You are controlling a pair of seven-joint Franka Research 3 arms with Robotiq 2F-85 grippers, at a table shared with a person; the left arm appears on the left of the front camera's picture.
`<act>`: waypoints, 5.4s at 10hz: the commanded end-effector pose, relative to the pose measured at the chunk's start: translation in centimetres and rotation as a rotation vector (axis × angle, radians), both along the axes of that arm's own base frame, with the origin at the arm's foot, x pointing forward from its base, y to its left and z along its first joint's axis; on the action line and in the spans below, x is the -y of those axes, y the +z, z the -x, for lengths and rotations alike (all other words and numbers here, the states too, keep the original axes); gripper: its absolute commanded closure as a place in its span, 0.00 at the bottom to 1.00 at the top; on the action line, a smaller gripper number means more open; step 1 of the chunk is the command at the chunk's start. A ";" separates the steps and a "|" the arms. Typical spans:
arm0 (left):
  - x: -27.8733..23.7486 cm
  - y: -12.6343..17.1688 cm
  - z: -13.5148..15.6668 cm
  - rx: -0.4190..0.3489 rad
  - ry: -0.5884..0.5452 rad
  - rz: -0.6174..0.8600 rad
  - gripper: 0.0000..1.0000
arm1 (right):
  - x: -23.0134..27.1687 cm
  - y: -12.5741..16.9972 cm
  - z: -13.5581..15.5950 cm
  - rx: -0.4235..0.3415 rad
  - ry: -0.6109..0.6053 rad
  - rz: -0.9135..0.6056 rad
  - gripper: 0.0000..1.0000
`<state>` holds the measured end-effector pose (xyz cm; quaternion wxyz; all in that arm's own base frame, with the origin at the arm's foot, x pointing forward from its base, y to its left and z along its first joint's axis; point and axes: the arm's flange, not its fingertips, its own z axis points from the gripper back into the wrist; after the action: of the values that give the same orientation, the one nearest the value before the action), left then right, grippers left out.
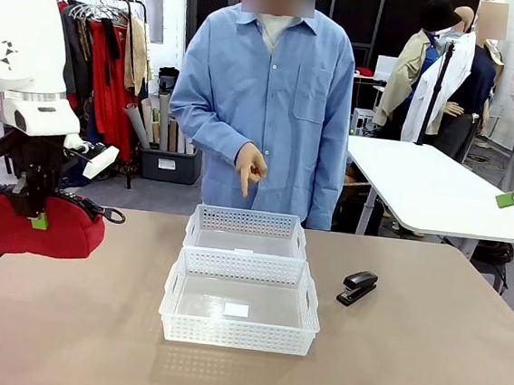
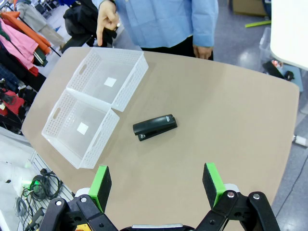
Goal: Distribute items into two baskets.
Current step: Place the picked Pencil pouch into the Organizing basket as instructed by the person.
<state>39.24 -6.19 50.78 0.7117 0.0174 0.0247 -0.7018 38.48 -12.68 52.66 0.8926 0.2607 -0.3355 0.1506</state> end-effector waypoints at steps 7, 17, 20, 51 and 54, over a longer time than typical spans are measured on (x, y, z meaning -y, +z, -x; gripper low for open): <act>0.3 0.1 -0.8 0.007 -0.020 0.006 1.00 | -0.1 0.1 -0.1 0.012 0.004 -0.012 0.00; 6.7 1.3 -12.1 -0.042 -0.169 0.109 1.00 | -0.1 0.1 -0.1 0.012 0.004 -0.012 0.00; 10.0 1.2 -14.3 -0.046 -0.164 0.098 1.00 | -0.1 0.1 -0.1 0.012 0.004 -0.012 0.00; 30.7 -8.4 -28.4 0.034 -0.132 0.091 1.00 | -0.1 0.1 -0.1 0.012 0.004 -0.012 0.00; 31.1 -10.0 -27.9 0.077 -0.159 0.103 1.00 | -0.1 0.1 -0.1 0.012 0.004 -0.012 0.00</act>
<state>67.79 -37.32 40.83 0.6521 -0.0105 -0.0353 -0.7572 38.48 -12.65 52.68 0.8927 0.2605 -0.3354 0.1509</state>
